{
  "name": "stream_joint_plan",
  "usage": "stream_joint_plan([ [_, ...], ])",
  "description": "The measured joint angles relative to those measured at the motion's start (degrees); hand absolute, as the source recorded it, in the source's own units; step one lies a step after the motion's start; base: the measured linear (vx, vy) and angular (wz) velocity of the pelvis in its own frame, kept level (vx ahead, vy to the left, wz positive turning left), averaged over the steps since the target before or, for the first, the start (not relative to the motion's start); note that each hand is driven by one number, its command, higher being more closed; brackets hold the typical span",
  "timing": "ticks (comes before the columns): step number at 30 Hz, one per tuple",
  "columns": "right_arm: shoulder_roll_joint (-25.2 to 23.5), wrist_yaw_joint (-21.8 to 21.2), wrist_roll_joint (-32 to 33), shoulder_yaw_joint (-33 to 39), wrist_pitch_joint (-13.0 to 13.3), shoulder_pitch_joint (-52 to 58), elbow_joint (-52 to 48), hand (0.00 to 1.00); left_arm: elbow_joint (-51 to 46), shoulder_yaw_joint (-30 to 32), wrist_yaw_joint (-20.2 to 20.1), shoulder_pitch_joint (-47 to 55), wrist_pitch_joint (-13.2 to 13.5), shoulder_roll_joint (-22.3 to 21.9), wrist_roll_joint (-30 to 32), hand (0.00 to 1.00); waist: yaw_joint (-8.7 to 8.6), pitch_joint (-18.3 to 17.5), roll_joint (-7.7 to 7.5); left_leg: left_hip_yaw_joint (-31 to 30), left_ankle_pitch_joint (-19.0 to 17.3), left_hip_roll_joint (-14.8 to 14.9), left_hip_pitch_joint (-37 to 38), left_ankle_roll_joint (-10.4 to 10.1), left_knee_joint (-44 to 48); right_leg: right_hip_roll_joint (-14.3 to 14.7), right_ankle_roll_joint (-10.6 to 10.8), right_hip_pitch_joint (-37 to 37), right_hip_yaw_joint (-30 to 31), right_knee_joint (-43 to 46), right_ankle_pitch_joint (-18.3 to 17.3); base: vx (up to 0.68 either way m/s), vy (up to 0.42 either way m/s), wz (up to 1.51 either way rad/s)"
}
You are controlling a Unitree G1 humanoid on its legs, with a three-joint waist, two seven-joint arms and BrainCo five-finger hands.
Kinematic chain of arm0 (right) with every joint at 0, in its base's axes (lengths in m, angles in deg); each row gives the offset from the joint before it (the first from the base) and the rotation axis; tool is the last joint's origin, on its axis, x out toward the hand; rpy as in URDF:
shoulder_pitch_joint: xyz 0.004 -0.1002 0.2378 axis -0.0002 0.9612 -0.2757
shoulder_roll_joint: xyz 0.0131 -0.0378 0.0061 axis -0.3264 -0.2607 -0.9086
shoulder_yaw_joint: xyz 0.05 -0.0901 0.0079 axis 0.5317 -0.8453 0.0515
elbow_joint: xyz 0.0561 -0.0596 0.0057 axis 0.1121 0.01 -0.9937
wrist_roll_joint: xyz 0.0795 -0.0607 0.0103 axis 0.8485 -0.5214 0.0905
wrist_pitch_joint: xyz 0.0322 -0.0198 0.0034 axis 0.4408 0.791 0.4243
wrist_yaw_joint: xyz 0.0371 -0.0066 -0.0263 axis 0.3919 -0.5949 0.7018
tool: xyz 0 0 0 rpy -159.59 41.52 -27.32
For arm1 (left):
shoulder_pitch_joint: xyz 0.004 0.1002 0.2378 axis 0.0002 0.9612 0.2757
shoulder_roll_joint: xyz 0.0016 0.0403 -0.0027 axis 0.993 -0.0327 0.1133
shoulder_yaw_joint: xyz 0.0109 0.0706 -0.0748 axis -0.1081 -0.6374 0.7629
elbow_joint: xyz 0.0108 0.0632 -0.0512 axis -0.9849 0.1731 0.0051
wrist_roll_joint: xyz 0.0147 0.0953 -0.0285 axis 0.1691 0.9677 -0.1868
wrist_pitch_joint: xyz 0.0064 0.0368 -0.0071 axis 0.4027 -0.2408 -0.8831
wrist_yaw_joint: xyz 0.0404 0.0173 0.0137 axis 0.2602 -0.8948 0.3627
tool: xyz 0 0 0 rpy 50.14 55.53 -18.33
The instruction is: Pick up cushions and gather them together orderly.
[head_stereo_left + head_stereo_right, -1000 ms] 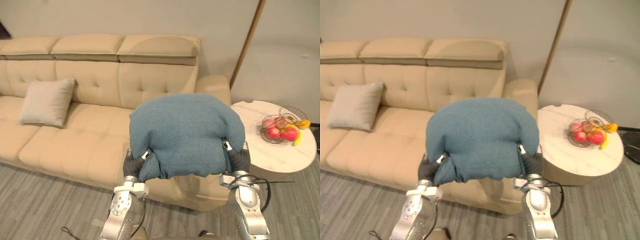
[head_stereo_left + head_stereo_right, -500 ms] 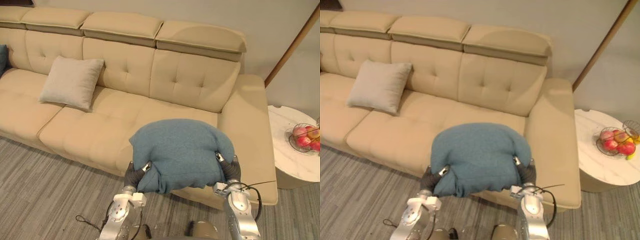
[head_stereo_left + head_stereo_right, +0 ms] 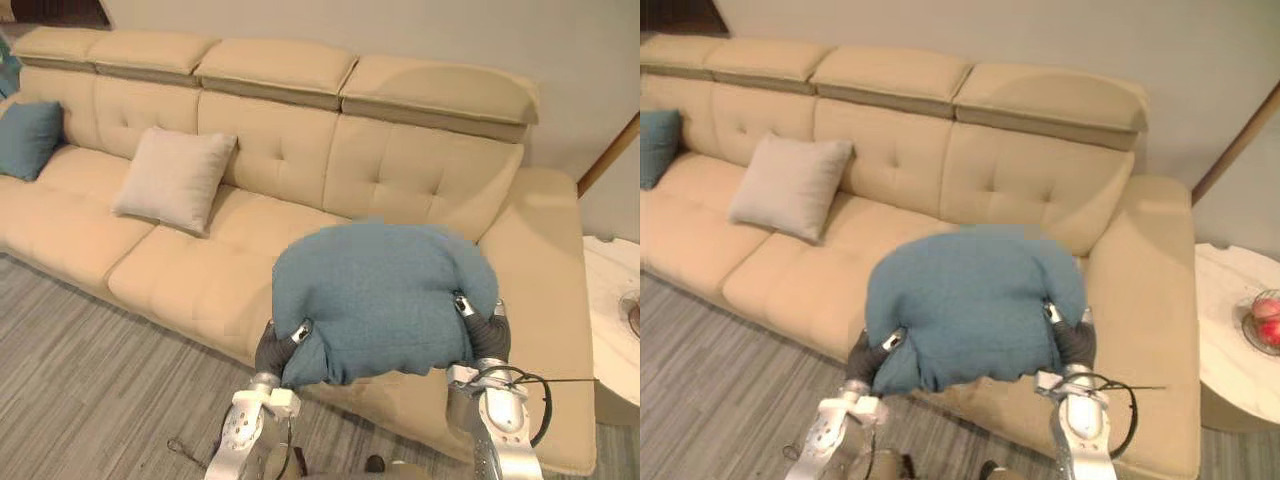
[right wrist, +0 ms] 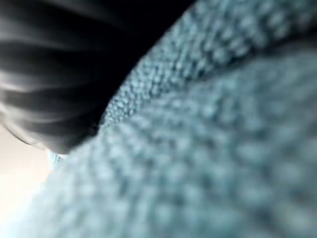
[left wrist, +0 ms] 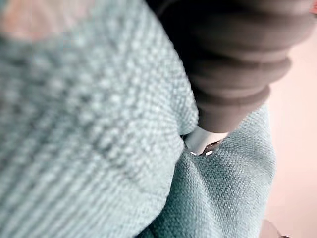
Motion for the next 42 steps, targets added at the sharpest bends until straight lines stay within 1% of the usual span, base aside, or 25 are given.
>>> stream_joint_plan([
  [1, 0.01, 0.13, 0.0, 0.0, 0.01, 0.07, 0.0, 1.0, -0.06, 0.04, 0.0, 0.04, 0.01, -0.1, 0.17, 1.0, 0.02, -0.1, 0.11, -3.01, 1.58, -0.86, 1.31, -0.51, -7.2, -0.28, 1.11, -0.11, 1.35, 0.16, -0.22, 0.09, 0.266, -0.6],
  [2, 0.15, 0.18, -0.01, 0.0, 0.0, 0.11, 0.0, 1.0, -0.06, 0.0, 0.0, 0.18, -0.02, -0.19, 0.38, 1.0, 0.03, -0.4, 0.65, -4.61, 3.15, -0.96, 2.4, -0.66, -10.59, -0.06, 2.18, -0.25, 1.92, 0.24, -0.49, 0.09, 0.305, -0.58],
  [3, 0.04, 0.31, -0.05, -0.1, -0.08, 0.06, 0.68, 1.0, 0.16, -0.05, 0.05, 0.38, -0.14, 0.02, 0.54, 1.0, 0.03, -0.91, 1.2, -6.14, 7.2, -1.3, 3.35, -5.98, -12.92, 0.23, 3.92, -0.77, 3.41, 0.38, -0.71, 0.08, 0.287, -0.49],
  [4, -0.64, 0.4, -0.07, -0.31, -0.29, 0.78, 0.78, 1.0, 0.21, -0.04, 0.14, 0.34, -0.12, 0.9, 0.55, 1.0, -0.17, -1.27, -0.39, -4.87, 6.94, -2.49, 3.64, -5.34, -13.29, -1.28, 4.71, -1.07, 4.71, -0.39, -0.38, 0.08, 0.271, -0.46],
  [6, -1.47, 0.42, -0.09, -0.72, -0.4, 0.95, 0.88, 1.0, 0.25, 0.04, 0.19, 0.54, -0.14, 1.69, 0.55, 1.0, 0.11, -1.24, -2.28, -1.79, 6.75, -3.61, 4.36, -4.77, -12.89, -3.04, 6.15, -1.14, 6.88, -1.28, 0.3, 0.09, 0.207, -0.44],
  [9, -2.22, 0.28, -0.2, -1.33, -0.41, 1.04, 0.96, 1.0, 0.25, 0.05, 0.19, 1.43, -0.12, 2.1, 0.55, 1.0, 0.12, -1.38, -2.75, 1.16, 5.67, -5.05, 5.86, -3.24, -11.85, -4.87, 7.89, -1.23, 10.17, -1.99, 1.44, 0.07, 0.175, -0.63],
  [14, -1.85, 0.24, -0.33, -1.27, -0.21, 0.9, 4.45, 1.0, 0.44, -0.07, 0.19, 1.34, -0.15, 2.93, 1.0, 1.0, -0.77, -1.36, -3.22, 1.06, 4.89, -6.24, 6.02, -3.02, -12.9, -5.5, 8.5, -2.39, 12.29, -3.61, 1.85, -0.01, 0.068, -0.3],
  [16, -1.85, 0.52, -2.34, -1.27, -0.26, 0.84, 6.57, 1.0, 0.65, -0.14, 0.19, 1.32, -0.43, 3.87, 1.08, 1.0, -0.89, -1.72, -3.59, 1.05, 4.87, -6.46, 4.86, -3.03, -13.37, -5.48, 8.19, -4.28, 13.42, -4.06, 2.1, -0.03, 0.013, -0.3],
  [18, -1.8, 1.33, -3.16, -1.56, -0.27, -0.71, 7.93, 1.0, 0.64, 0.22, 0.68, 0.59, -0.45, 4.03, 1.7, 1.0, -1.1, -1.6, -3.93, 1.71, 4.93, -6.44, 1.03, -2.96, -12.89, -5.25, 8.92, -8.77, 15.47, -4.72, 4.37, -0.05, 0.029, -0.37],
  [19, -1.78, 1.57, -3.55, -1.7, -0.27, -1.03, 8.08, 1.0, 0.64, 0.34, 0.83, 0.43, -0.46, 4.02, 1.86, 1.0, -1.09, -1.61, -3.97, 1.96, 4.93, -6.41, 0.45, -2.96, -12.79, -5.24, 9.02, -9.45, 15.77, -4.85, 4.61, -0.05, 0.021, -0.41],
  [20, -1.72, 2.42, -4.95, -2.18, -0.27, -2.42, 8.88, 1.0, 0.64, 0.75, 1.79, -0.25, -0.45, 4.02, 2.33, 1.0, -1.03, -1.58, -4.12, 2.84, 5.06, -6.25, -1.17, -2.79, -12.5, -5.22, 9.11, -11.33, 16.75, -5.47, 5.94, -0.04, 0.017, -0.63],
  [21, -1.7, 3.58, -6.92, -2.78, -0.38, -5.85, 10.82, 1.0, 0.64, 1.56, 3.7, -2.42, -0.47, 4.06, 2.82, 1.0, -0.62, -1.43, -4.33, 4.56, 5.35, -5.88, -4.0, -2.34, -12.29, -5.1, 9.26, -14.37, 17.84, -6.87, 8.68, -0.03, 0.01, -0.66],
  [24, -0.7, 5.77, -7.67, -2.79, -0.76, -9.41, 11.99, 1.0, 0.63, 1.75, 6.09, -6.88, -0.46, 4.05, 4.53, 1.0, -0.36, -0.91, -4.13, 4.7, 5.59, -5.67, -7.5, -1.98, -11.57, -5.03, 9.27, -17.2, 17.36, -8.35, 11.33, -0.04, 0.011, -0.32],
  [26, 0.75, 8.32, -9.18, -2.73, -0.76, -13.73, 11.97, 1.0, 0.6, 1.79, 8.55, -12.81, -0.32, 4.04, 5.6, 1.0, -0.15, 1.91, -4.09, 4.59, 6.2, -5.61, -9.05, -1.42, -11.55, -5.01, 9.06, -18.83, 15.89, -8.3, 12.73, -0.1, 0.02, -0.05],
  [28, 1.36, 10.27, -9.23, -2.58, -0.75, -17.24, 11.92, 1.0, 0.58, 1.83, 10.04, -17.17, -0.02, 3.95, 6.0, 1.0, 0.07, 2.09, -4.08, 4.3, 7.03, -5.66, -12.1, -1.11, -11.54, -5.01, 8.62, -21.86, 13.89, -7.88, 13.5, -0.11, -0.008, 0.04],
  [31, 2.21, 12.49, -9.29, -2.27, -1.01, -22.59, 11.93, 1.0, 0.63, 2.38, 12.24, -23.54, 0.1, 3.96, 6.28, 1.0, 0.39, 3.71, -3.85, 3.79, 8.23, -5.7, -15.06, -0.92, -11.41, -5.04, 8.29, -25.13, 12.25, -6.3, 13.77, -0.13, -0.015, 0.11],
  [33, 4.47, 15.11, -9.42, -1.79, -1.87, -31.11, 13.52, 1.0, 4.2, 2.94, 15.44, -34.06, 0.3, 5.08, 6.62, 1.0, 1.12, 5.19, -3.63, 3.13, 9.59, -5.84, -18.2, -0.9, -11.38, -5.24, 8.3, -28.26, 11.05, -5.18, 13.87, -0.14, -0.02, 0.13],
  [34, 4.92, 15.51, -9.49, -1.6, -1.97, -33.41, 14.62, 1.0, 5.37, 2.94, 15.94, -36.55, 0.3, 5.72, 6.61, 1.0, 1.17, 5.67, -3.61, 2.96, 9.9, -5.9, -18.5, -0.86, -11.47, -5.27, 8.38, -28.53, 10.91, -5.18, 13.94, -0.19, -0.034, 0.18],
  [36, 8.54, 17.57, -9.66, 0.06, -2.97, -49.62, 23.21, 1.0, 13.83, 2.88, 18.32, -54.14, 0.31, 10.36, 6.6, 1.0, 1.03, 7.82, -3.39, 2.07, 12.4, -6.24, -21.61, -0.86, -12.99, -5.4, 8.12, -31.84, 9.75, -5.21, 15.38, -0.2, -0.033, 0.2],
  [37, 9.43, 18.03, -9.65, 0.09, -3.04, -52.8, 24.89, 1.0, 15.34, 2.82, 18.86, -57.52, 0.31, 11.32, 6.61, 1.0, 0.97, 8.21, -3.34, 1.89, 13.13, -6.41, -22.23, -0.82, -13.5, -5.45, 8.16, -32.57, 9.68, -5.39, 15.73, -0.18, -0.026, 0.19],
  [38, 11.89, 19.31, -9.65, 0.15, -3.11, -65.37, 31.44, 1.0, 20.47, 3.12, 20.25, -69.55, 0.39, 15.26, 6.61, 1.0, 0.56, 11.26, -3.26, 1.68, 15.93, -6.92, -23.12, -0.8, -15.91, -5.65, 7.99, -33.9, 9.57, -6.42, 17.49, -0.11, -0.015, 0.14],
  [39, 12.21, 19.55, -9.67, 0.16, -3.1, -68.33, 33.47, 1.0, 21.71, 3.63, 20.3, -71.94, 0.42, 15.92, 6.65, 1.0, 0.38, 11.93, -3.06, 1.46, 16.31, -6.97, -23.44, -0.76, -16.11, -5.67, 7.94, -34.18, 9.4, -6.61, 17.78, -0.16, -0.018, 0.18],
  [40, 13.33, 20.22, -9.73, 0.12, -3.11, -76.07, 38.99, 1.0, 25.16, 5.35, 20.76, -78.05, 0.5, 16.64, 6.75, 1.0, -0.24, 12.76, -2.53, 0.93, 17.14, -7.08, -24.84, -0.71, -16.56, -5.67, 7.93, -35.27, 8.99, -7.0, 18.54, -0.07, -0.003, 0.12],
  [41, 13.53, 20.49, -9.77, 0.12, -3.13, -78.37, 40.49, 1.0, 26.15, 5.72, 21.17, -79.95, 0.53, 16.76, 6.86, 1.0, -0.33, 12.84, -2.4, 0.84, 17.35, -7.11, -25.42, -0.62, -16.6, -5.68, 7.97, -35.67, 8.92, -7.31, 18.8, -0.1, 0.001, 0.13],
  [42, 14.11, 21.61, -10.84, 0.1, -3.14, -84.27, 44.37, 1.0, 29.12, 6.6, 22.58, -84.96, 0.83, 17.17, 8.03, 1.0, -0.64, 13.44, -1.99, 0.49, 17.76, -7.14, -26.67, -0.58, -16.62, -5.69, 7.94, -36.14, 8.58, -8.5, 19.91, -0.08, 0.01, 0.14],
])
